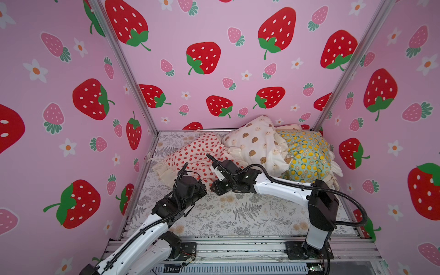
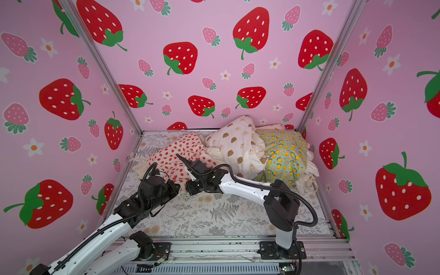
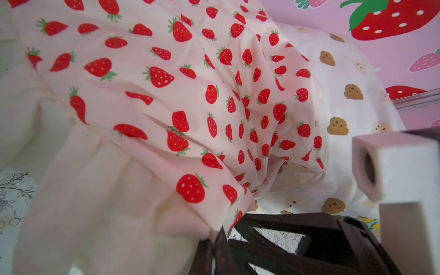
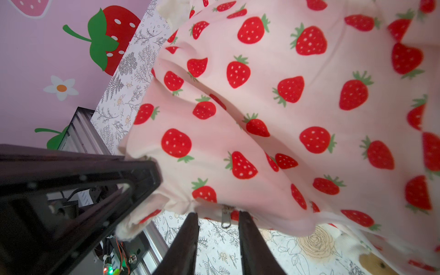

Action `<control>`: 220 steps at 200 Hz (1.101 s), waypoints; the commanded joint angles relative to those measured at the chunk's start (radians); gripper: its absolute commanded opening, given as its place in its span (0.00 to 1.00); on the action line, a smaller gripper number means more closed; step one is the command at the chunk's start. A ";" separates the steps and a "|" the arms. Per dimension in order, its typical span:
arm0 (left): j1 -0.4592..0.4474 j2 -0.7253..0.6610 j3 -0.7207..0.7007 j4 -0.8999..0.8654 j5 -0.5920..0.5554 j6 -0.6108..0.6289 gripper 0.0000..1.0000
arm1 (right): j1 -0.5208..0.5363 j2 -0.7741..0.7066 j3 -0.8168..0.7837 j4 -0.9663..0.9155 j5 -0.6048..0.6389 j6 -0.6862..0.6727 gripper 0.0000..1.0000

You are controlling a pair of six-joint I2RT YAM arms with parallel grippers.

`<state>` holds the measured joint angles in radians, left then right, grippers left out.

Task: Zip up pillowcases
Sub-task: Zip the zipper on the pillowcase.

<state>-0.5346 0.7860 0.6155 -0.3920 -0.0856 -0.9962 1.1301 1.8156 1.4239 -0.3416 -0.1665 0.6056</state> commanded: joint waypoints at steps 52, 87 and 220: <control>0.002 -0.013 -0.002 0.023 -0.003 -0.012 0.00 | 0.008 0.039 0.021 -0.008 0.001 0.016 0.28; 0.003 -0.008 -0.005 0.028 0.004 -0.016 0.00 | 0.008 0.056 0.039 -0.010 0.015 0.007 0.27; 0.004 -0.034 -0.020 0.008 -0.018 -0.016 0.00 | 0.007 0.049 0.044 -0.022 0.077 -0.007 0.13</control>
<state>-0.5346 0.7753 0.6113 -0.3824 -0.0860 -0.9997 1.1301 1.8698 1.4536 -0.3447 -0.1200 0.6010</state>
